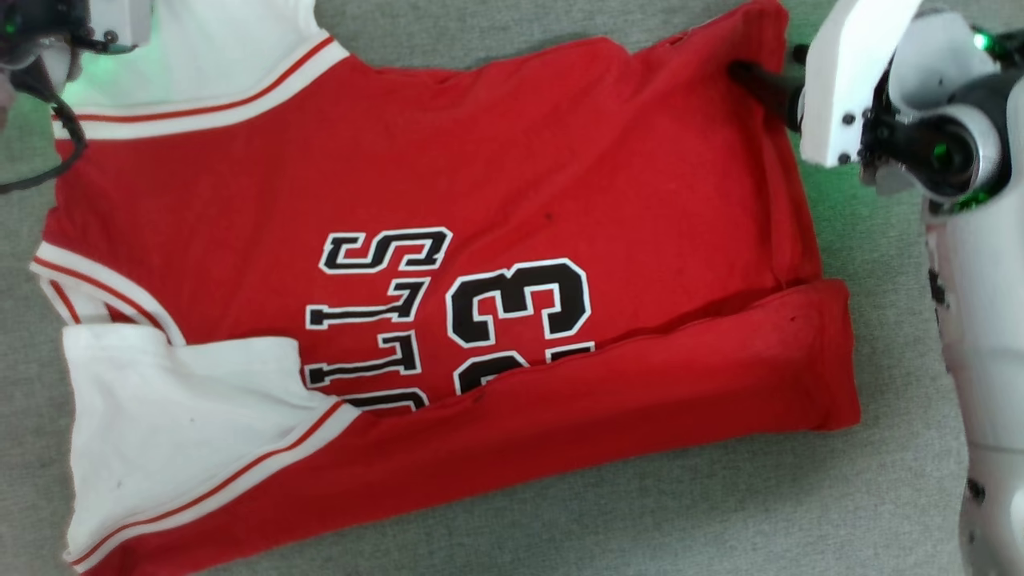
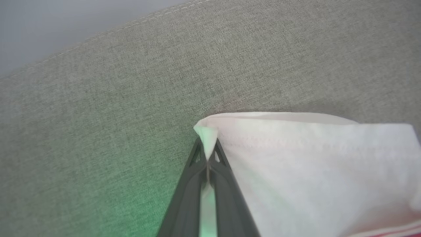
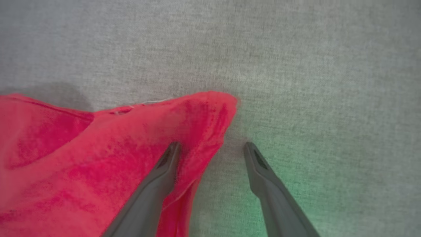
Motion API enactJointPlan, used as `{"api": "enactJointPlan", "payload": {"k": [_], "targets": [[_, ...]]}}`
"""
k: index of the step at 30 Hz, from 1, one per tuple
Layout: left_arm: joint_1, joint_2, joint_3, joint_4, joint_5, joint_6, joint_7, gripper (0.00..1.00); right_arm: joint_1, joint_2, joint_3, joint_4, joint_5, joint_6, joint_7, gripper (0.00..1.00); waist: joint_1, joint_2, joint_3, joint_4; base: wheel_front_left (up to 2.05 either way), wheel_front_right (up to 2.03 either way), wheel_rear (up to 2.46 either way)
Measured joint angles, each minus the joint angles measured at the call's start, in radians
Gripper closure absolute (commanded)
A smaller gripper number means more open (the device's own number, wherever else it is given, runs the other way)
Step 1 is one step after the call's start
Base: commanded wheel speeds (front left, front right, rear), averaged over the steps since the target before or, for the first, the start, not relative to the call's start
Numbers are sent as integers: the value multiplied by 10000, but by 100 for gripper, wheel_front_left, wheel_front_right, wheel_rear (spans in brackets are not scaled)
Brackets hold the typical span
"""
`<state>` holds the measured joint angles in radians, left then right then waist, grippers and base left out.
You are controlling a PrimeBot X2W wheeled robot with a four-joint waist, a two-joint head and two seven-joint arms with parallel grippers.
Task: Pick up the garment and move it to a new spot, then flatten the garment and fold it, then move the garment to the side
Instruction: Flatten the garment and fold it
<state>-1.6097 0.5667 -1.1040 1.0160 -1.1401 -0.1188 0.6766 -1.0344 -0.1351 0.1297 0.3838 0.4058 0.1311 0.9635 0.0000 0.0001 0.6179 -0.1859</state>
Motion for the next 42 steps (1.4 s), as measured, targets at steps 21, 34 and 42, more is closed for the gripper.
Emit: {"api": "enactJointPlan", "payload": {"k": [21,34,42], "targets": [[91,-435,309,263,-591,-90,-1101,100,-1042,-1005,1605,2075,780,2,-686,100,0,0,-479,434,0,0,0],[872,211,337,-1329,-1457,-90,-497,100,21,-2456,2754,1473,1875,2,-1868,100,0,0,-1690,1157,0,0,0],[2192,1104,171,-3267,-1743,343,-115,100,1202,-3605,3308,541,2627,2,-1904,100,0,0,-2618,1693,0,0,0]]}}
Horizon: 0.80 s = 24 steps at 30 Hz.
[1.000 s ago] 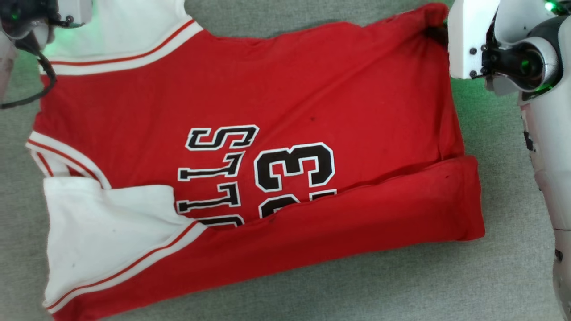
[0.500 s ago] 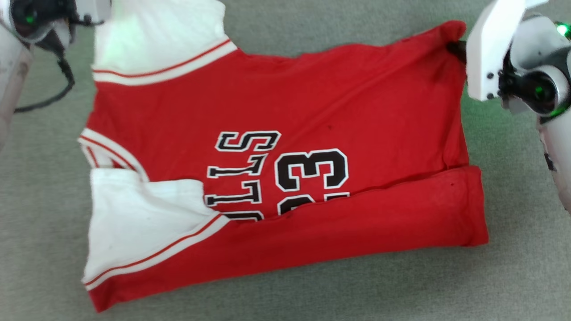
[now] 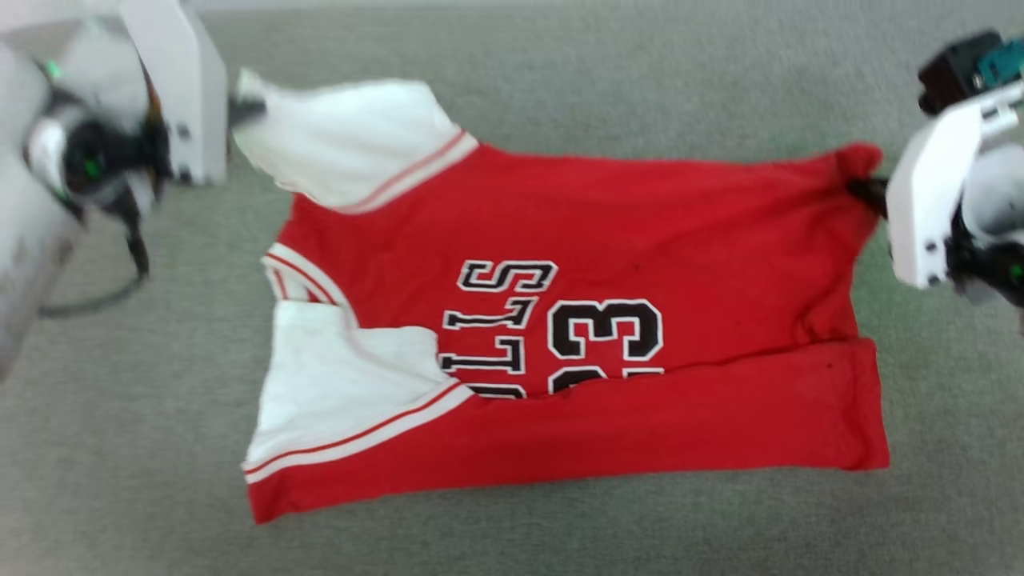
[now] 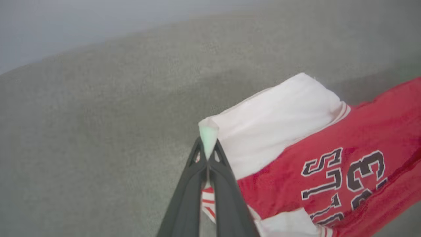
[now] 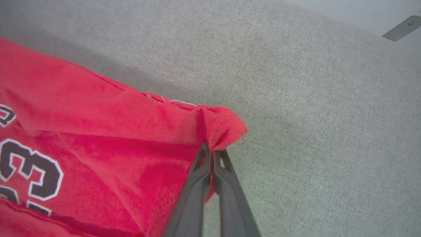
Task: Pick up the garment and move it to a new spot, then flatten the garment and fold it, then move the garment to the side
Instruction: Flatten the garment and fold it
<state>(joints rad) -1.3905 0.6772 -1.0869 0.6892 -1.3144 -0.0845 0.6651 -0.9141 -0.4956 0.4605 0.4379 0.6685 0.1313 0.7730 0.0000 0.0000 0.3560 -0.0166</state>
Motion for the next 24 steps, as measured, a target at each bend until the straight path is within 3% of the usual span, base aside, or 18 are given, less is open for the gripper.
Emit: {"api": "enactJointPlan", "payload": {"k": [6,10,13,17,21,22,23,24], "targets": [[1599,1070,-190,-2734,-305,1197,119,100,1229,-721,-73,-963,466,0,65,100,1,0,-606,417,0,0,0],[2850,1858,-357,-4543,-631,2069,27,100,2263,-963,-307,-1601,621,0,299,100,0,0,-933,629,0,0,0],[3668,2144,-483,-5551,-878,2608,-125,100,3069,-1035,-514,-2021,704,-2,481,100,0,0,-1124,739,0,0,0],[4443,2236,-658,-6176,-1120,2930,-372,100,3832,-961,-899,-2360,685,-2,713,100,1,0,-1307,795,0,0,0],[4817,2027,-777,-6211,-1237,2951,-508,100,4282,-738,-1191,-2623,531,-2,907,100,1,0,-1410,785,0,0,0],[4877,1983,-767,-6163,-1275,2901,-612,91,4332,-652,-1244,-2694,483,-2,988,89,1,0,-1433,768,0,0,0],[4906,1958,-765,-6086,-1279,2867,-673,80,4372,-575,-1323,-2725,431,0,1045,61,0,0,-1456,748,0,0,0],[4919,1933,-767,-6021,-1279,2853,-686,66,4399,-502,-1392,-2740,397,-2,1114,16,0,0,-1486,733,0,0,0]]}}
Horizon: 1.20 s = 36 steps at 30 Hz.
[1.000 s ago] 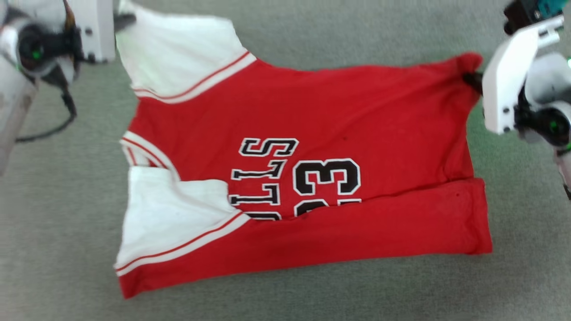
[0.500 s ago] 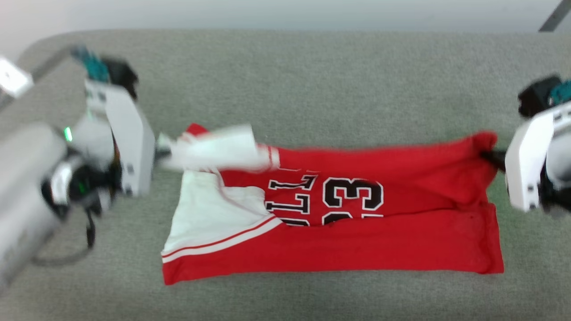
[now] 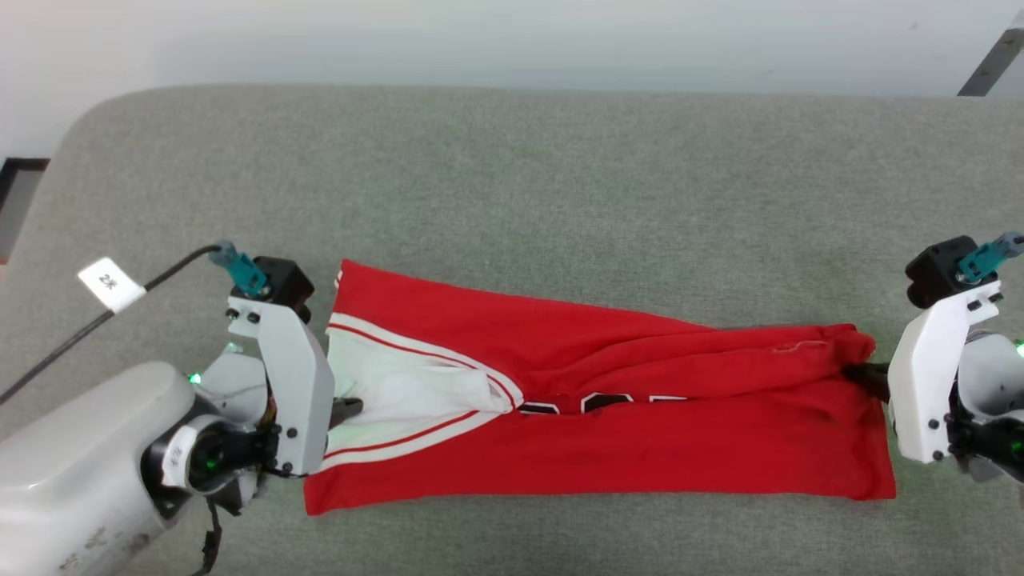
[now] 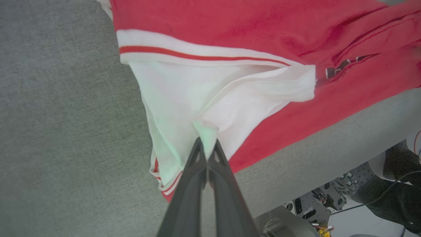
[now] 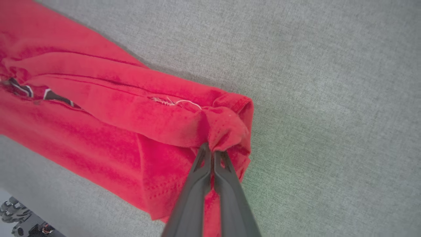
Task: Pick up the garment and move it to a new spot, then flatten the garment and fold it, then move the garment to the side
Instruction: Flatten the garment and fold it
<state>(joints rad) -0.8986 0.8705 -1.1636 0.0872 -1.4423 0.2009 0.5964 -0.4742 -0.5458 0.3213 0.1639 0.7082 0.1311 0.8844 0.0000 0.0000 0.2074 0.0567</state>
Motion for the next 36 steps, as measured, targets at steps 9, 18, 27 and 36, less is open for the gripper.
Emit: {"api": "enactJointPlan", "payload": {"k": [9,18,27,36], "targets": [[200,8,-25,205,-94,-249,-33,0,531,468,-708,-514,-360,0,775,0,0,0,-527,-45,0,0,0],[1027,581,219,-284,81,-261,-1540,0,1671,1214,-1985,-1383,-865,0,1586,0,0,0,-1404,36,0,0,0],[2392,1076,662,-782,792,-180,-4761,0,3020,2299,-3388,-1906,-1534,0,1616,0,0,0,-2104,172,0,0,0],[3937,1269,1212,-943,1438,391,-8170,0,3599,2936,-4245,-2077,-1942,0,1544,0,0,0,-2347,468,0,0,0]]}}
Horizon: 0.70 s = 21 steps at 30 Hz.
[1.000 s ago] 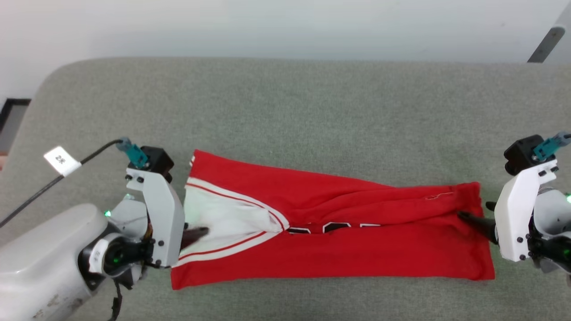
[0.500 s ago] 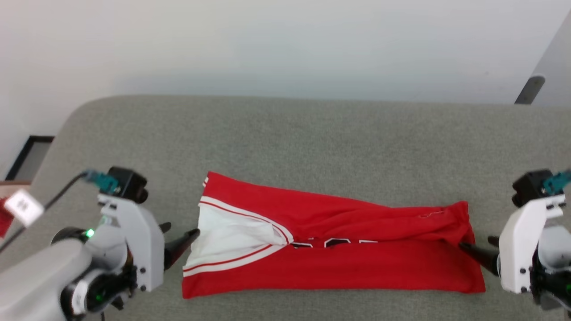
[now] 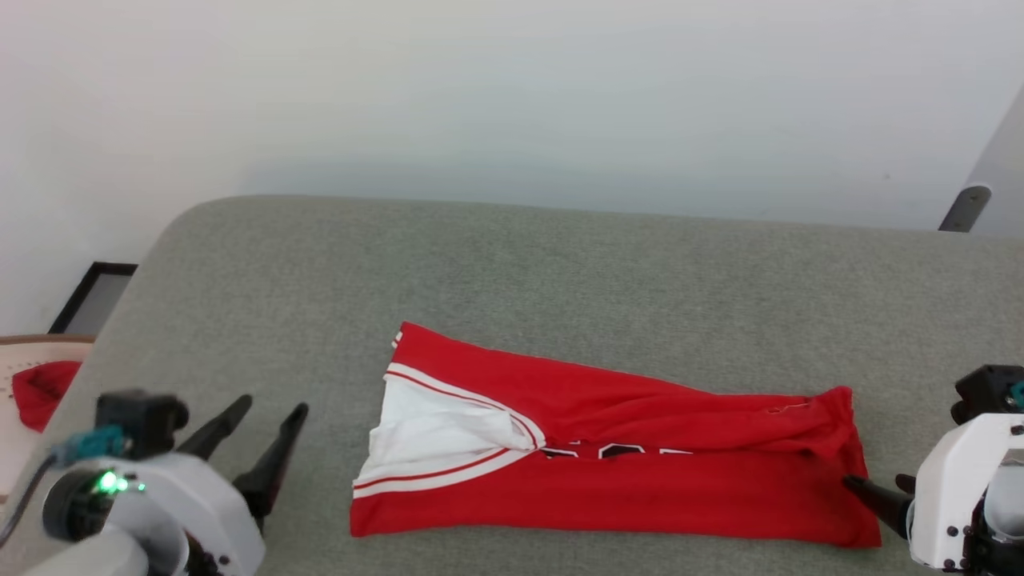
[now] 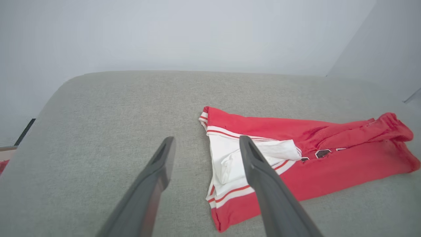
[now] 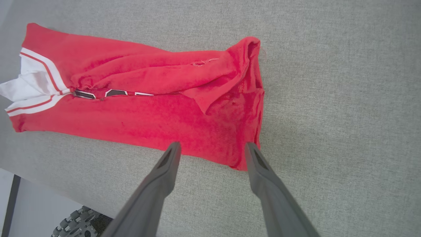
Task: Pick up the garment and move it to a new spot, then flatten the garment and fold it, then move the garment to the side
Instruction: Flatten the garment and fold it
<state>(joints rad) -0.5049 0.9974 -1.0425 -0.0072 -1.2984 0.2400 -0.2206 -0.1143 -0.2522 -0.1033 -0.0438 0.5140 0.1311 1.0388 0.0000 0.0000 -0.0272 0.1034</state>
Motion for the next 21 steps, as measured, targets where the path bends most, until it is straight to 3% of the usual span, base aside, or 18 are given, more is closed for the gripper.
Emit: {"api": "enactJointPlan", "payload": {"k": [4,10,14,21], "targets": [[707,-107,736,31,349,360,-389,0,-26,92,-284,163,-245,0,0,0,0,0,-12,141,0,0,0],[2650,-1262,3622,-284,1879,746,-431,0,-381,125,-686,673,-546,0,211,0,0,0,46,353,0,0,0],[4131,-2199,5229,-499,3033,654,-426,0,-669,35,-905,1064,-851,0,464,0,0,0,170,517,0,0,0],[5599,-3563,7166,-646,4466,-46,-426,0,-1294,-257,-1024,1841,-1166,0,821,0,0,0,495,828,0,0,0]]}}
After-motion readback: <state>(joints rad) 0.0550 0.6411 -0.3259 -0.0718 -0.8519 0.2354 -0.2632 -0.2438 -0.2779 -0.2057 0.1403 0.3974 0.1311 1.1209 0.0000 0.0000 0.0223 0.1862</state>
